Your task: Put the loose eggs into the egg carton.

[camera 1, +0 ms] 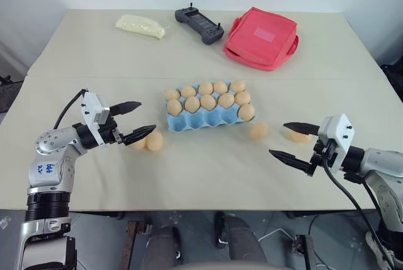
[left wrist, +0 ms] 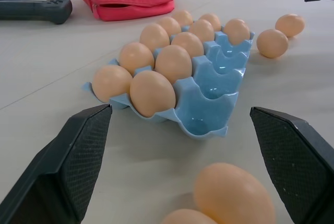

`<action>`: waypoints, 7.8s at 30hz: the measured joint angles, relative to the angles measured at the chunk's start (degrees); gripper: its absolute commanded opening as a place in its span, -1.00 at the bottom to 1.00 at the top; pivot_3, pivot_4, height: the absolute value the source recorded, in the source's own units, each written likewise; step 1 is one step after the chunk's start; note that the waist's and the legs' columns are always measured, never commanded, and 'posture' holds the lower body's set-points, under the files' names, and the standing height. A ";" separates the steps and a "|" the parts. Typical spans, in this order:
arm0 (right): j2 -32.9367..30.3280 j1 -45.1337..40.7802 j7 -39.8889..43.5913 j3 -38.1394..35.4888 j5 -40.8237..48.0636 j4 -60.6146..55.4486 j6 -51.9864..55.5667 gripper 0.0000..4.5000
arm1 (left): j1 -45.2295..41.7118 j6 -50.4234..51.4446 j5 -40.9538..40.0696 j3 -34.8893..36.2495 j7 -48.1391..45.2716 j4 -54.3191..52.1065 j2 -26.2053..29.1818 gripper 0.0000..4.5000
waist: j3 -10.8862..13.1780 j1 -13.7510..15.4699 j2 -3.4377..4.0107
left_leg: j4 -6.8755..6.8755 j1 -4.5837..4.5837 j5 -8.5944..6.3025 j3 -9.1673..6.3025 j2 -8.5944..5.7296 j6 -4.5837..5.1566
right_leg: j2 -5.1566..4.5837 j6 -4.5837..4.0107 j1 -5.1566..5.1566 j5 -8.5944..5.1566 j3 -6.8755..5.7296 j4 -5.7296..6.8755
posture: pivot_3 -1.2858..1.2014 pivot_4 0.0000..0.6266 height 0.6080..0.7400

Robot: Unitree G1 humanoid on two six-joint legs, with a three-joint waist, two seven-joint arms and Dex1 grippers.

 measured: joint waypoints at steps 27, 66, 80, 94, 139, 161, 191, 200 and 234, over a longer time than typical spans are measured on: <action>0.27 18.35 -11.03 -17.55 2.45 -6.78 7.86 1.00 | -3.16 1.10 1.09 -4.60 0.07 -0.26 -1.14 1.00 | 0.00 -0.30 -0.01 | 0.03 0.10 0.02 -0.04 -0.03 0.01 | 0.09 -0.13 0.09 0.05 0.16 -0.15 | 0.03 -0.52 1.00; 7.45 -16.35 -22.51 2.44 -1.88 4.65 17.47 -0.27 | 7.18 5.85 -2.23 -1.92 2.20 -12.99 1.28 1.00 | 0.02 -0.28 0.02 | -0.04 0.04 0.10 -0.10 0.02 -0.03 | 0.16 -0.25 -0.07 0.17 0.16 -0.07 | 0.03 -0.52 1.00; 19.12 -30.82 -22.73 19.46 -5.39 13.22 17.95 -0.27 | 6.03 5.54 -2.22 -2.02 3.28 -12.86 0.93 1.00 | 0.02 -0.15 0.02 | -0.04 -0.08 0.03 -0.06 0.04 -0.03 | 0.15 -0.27 -0.15 0.17 0.07 -0.11 | 0.03 -0.52 1.00; 20.78 -34.23 -21.32 21.23 -9.51 17.96 14.40 0.98 | 6.66 5.53 -2.24 -2.01 4.67 -13.05 0.82 1.00 | 0.02 -0.36 0.03 | -0.05 -0.06 0.02 -0.05 0.09 -0.08 | 0.18 -0.28 -0.18 0.16 0.08 -0.02 | 0.03 -0.52 1.00; 10.77 -12.14 -14.73 9.72 -5.70 7.94 8.50 0.98 | 5.16 3.10 -2.13 -3.48 4.37 -10.47 -0.59 1.00 | 0.02 -0.05 0.00 | -0.08 -0.06 -0.14 -0.11 0.08 -0.06 | 0.40 -0.28 -0.11 0.25 0.19 -0.46 | 0.03 -0.52 1.00; 8.50 -12.83 -13.66 6.90 2.95 -0.62 18.40 -0.13 | 9.20 3.78 -2.40 -1.57 6.46 -14.50 -0.51 1.00 | 0.03 -0.07 0.01 | -0.05 0.02 -0.13 -0.12 0.08 -0.05 | 0.35 -0.30 -0.11 0.24 0.21 -0.31 | 0.03 -0.52 1.00; 28.11 -37.77 -11.97 26.65 -8.81 26.10 8.03 0.99 | 15.47 4.92 -2.91 1.51 11.34 -20.49 -0.58 1.00 | 0.03 -0.67 0.02 | -0.06 0.02 -0.08 -0.09 0.19 -0.23 | 0.35 -0.46 -0.22 0.18 0.08 -0.03 | 0.03 -0.52 1.00; 26.37 -37.77 -11.32 25.25 -8.72 22.12 9.18 0.99 | 15.62 5.23 -3.15 2.43 11.81 -20.97 -0.57 1.00 | 0.03 -1.17 0.02 | -0.07 0.01 -0.09 -0.10 0.20 -0.24 | 0.35 -0.46 -0.23 0.18 0.07 -0.05 | 0.03 -0.52 1.00; 29.72 -43.95 -8.24 34.36 -18.67 27.51 11.89 -0.31 | 17.76 5.62 -3.37 2.47 13.89 -24.47 -0.59 1.00 | 0.03 -1.75 0.02 | -0.11 0.01 -0.11 -0.11 0.23 -0.28 | 0.06 -0.48 -0.27 0.17 0.03 -0.06 | 0.03 -0.52 1.00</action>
